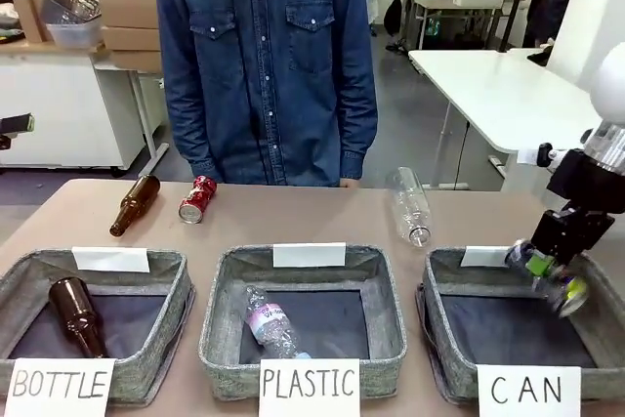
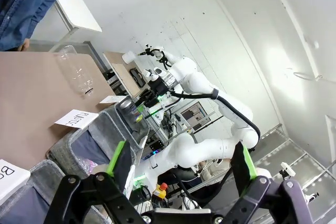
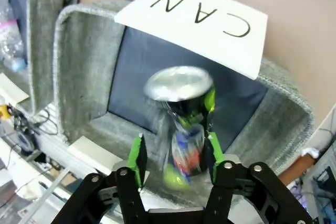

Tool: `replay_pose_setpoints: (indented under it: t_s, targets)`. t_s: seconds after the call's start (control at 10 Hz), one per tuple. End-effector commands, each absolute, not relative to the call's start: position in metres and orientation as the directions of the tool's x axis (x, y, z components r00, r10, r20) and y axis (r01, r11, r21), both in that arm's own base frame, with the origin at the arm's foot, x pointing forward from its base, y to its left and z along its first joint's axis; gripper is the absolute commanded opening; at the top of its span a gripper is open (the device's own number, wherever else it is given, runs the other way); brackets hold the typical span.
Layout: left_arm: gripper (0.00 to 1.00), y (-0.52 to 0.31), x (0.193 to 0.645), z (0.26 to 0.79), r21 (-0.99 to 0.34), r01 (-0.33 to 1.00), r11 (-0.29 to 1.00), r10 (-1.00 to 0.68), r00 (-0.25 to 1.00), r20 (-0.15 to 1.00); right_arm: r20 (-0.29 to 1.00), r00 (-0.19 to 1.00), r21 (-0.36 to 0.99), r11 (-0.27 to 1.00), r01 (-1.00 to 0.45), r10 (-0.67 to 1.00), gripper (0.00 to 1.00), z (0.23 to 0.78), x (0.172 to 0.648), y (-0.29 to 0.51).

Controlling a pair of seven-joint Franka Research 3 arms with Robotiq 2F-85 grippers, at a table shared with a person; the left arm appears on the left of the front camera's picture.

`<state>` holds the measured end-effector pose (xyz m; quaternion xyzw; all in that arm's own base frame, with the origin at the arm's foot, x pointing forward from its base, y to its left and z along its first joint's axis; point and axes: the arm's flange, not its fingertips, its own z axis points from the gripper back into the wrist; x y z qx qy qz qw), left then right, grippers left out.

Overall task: Sort the can waste into the basket.
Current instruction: Pick up the can waste from the table and place it in the right Fabric basket.

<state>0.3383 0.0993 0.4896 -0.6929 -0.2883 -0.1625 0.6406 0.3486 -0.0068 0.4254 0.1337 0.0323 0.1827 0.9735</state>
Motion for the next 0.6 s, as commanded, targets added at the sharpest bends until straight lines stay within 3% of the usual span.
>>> replay_pose_setpoints:
  t_s: [0.0,0.4,0.5]
  targets:
    - [1.00,0.0986,0.3394,0.4913,-0.777,0.628,-0.030,0.202,0.765,0.611,-0.018,0.929,0.246,0.902,-0.355,0.370,1.00,0.4261,0.3560,-0.0064]
    - [1.00,0.0986,0.3394,0.4913,-0.777,0.628,-0.030,0.202,0.765,0.611,-0.017,0.930,0.258,0.900,-0.350,0.366,1.00,0.4258,0.3574,-0.0068]
    - [1.00,0.0986,0.3394,0.4913,-0.777,0.628,-0.030,0.202,0.765,0.611,0.018,0.938,0.335,0.882,-0.333,0.347,1.00,0.4317,0.3594,-0.0080]
